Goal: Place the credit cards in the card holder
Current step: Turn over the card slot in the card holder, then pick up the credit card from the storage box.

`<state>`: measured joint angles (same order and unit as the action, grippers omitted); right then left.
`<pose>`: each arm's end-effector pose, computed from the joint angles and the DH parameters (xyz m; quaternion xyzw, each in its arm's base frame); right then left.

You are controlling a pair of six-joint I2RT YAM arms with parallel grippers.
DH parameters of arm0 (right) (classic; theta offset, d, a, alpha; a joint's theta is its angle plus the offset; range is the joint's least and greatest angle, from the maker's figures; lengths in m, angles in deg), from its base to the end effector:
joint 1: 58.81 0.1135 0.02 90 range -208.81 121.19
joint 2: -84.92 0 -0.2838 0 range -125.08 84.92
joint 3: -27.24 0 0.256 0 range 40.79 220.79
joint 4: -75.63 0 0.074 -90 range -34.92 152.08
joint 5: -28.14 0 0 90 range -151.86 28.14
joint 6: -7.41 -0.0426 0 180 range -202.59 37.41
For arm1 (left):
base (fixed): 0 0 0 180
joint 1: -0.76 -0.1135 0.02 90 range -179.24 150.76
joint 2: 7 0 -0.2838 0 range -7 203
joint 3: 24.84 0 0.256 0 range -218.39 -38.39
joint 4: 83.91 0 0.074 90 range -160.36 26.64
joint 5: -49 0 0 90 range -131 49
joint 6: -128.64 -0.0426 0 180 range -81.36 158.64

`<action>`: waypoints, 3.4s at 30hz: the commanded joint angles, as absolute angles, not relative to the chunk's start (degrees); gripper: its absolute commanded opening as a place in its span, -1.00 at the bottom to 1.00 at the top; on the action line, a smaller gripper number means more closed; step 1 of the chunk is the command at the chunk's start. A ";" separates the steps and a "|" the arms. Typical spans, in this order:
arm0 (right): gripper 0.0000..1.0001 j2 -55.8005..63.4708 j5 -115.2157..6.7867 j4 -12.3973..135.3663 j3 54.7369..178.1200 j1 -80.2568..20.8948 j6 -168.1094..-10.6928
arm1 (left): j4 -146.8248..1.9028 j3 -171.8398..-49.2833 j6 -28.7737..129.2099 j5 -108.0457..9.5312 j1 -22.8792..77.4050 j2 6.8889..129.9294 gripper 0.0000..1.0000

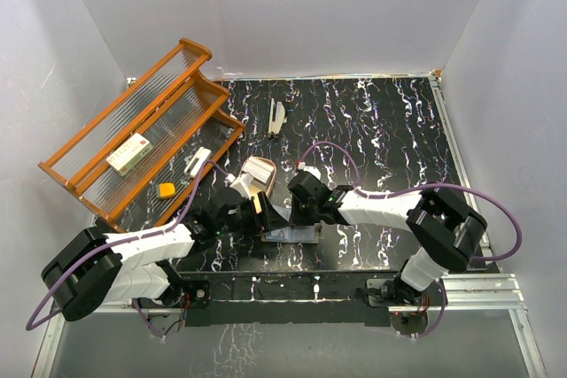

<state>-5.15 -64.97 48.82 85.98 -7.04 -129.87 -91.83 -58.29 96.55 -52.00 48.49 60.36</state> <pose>0.1878 0.2346 0.1652 -0.0302 0.9608 0.1918 0.1979 0.1469 -0.1737 0.1819 -0.0243 0.8453 -0.4694 0.2541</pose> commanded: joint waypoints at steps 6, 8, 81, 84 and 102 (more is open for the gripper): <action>-0.93 -2.13 -66.21 55.21 82.81 -6.64 -130.00 | -101.71 -58.86 97.23 -57.45 48.26 60.93 0.35; -0.89 -2.32 -65.45 57.51 81.76 -6.67 -130.26 | -103.72 -58.50 97.71 -58.47 48.31 61.76 0.34; 0.08 -15.41 -81.06 51.28 117.06 -2.85 -88.72 | -36.06 -79.35 73.69 -26.12 50.13 13.15 0.97; 0.10 -19.39 -82.24 50.14 119.95 -2.75 -86.92 | -33.72 -81.93 72.09 -24.92 50.13 13.22 0.97; 0.18 -32.27 -87.01 42.97 131.99 -1.42 -81.34 | -30.71 -80.81 72.64 -16.50 50.10 0.68 0.97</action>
